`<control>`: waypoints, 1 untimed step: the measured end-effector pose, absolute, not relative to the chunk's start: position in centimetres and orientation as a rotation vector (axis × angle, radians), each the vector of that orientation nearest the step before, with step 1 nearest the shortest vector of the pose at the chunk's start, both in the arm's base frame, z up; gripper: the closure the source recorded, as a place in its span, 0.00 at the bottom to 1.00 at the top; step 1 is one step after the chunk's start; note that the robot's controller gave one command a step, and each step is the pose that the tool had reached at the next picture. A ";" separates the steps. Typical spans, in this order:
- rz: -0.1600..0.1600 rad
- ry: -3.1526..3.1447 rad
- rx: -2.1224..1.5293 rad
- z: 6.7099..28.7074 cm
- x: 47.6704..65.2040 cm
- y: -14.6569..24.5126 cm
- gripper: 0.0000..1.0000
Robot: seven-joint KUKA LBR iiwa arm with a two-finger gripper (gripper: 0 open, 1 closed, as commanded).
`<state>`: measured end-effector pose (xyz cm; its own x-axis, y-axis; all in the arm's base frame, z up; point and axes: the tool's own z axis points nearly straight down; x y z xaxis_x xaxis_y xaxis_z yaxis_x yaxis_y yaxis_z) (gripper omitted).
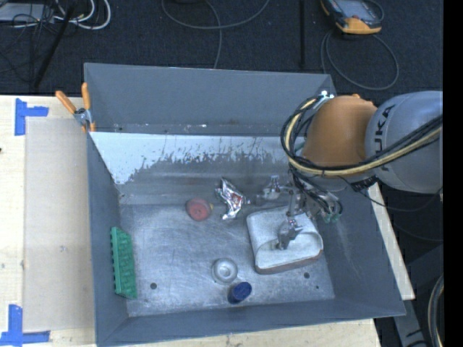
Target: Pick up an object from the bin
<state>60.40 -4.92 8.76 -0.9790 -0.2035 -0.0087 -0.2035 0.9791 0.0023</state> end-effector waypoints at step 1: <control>0.001 3.113 -0.402 10.0 60.7 -3.8 0.00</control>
Offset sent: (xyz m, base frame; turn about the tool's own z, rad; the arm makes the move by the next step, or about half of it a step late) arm 0.0018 0.0105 0.0124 -0.0548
